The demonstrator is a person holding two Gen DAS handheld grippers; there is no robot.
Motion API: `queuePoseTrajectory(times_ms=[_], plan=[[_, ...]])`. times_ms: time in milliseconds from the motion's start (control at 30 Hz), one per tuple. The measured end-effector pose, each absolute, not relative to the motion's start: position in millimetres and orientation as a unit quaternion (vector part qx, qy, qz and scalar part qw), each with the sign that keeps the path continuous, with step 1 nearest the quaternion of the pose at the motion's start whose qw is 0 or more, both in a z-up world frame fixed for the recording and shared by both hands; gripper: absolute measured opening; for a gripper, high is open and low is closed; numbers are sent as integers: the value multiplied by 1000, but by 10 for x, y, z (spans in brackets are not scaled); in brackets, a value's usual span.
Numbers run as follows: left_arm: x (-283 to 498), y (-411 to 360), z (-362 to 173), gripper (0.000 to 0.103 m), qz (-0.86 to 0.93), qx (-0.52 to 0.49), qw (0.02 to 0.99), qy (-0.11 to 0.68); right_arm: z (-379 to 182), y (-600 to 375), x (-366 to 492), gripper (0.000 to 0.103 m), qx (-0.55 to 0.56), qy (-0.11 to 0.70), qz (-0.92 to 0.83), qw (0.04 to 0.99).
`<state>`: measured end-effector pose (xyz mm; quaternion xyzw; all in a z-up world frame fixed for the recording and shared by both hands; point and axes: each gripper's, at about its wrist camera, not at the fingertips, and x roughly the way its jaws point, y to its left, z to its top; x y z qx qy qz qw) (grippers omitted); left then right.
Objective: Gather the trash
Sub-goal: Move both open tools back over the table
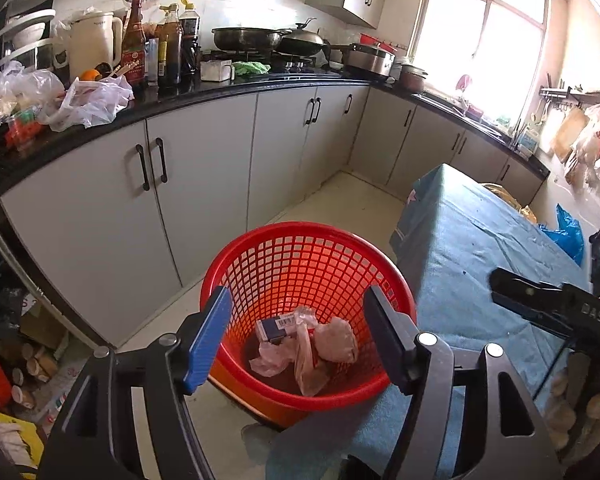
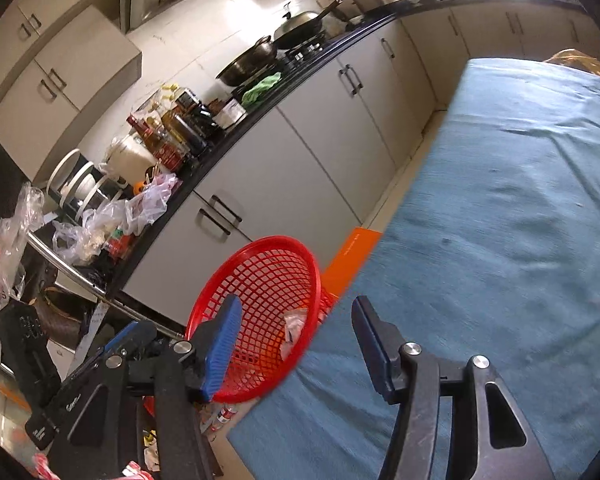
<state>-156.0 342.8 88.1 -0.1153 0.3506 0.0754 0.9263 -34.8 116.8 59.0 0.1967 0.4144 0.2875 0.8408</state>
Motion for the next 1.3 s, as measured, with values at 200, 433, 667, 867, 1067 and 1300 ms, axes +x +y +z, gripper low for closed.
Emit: queuePoseTrajectory(times_ms=[200, 433, 667, 867, 1067, 1300], plan=[[-1654, 3216, 935, 72, 109, -74, 927, 352, 634, 802, -611, 67, 199, 403, 265, 853], [-1676, 2864, 936, 74, 117, -35, 924, 363, 634, 417, -853, 68, 202, 392, 240, 865], [-1712, 2475, 985, 80, 107, -3, 926, 362, 604, 59, -1071, 68, 203, 383, 216, 875], [-1738, 2137, 1006, 81, 90, 19, 928, 362, 563, -324, -1272, 70, 201, 378, 189, 883], [-1747, 1772, 1011, 82, 57, 45, 929, 363, 492, -855, -1496, 71, 220, 372, 148, 890], [-1707, 1342, 951, 82, 31, 82, 926, 368, 423, -1512, -1841, 74, 242, 362, 94, 895]])
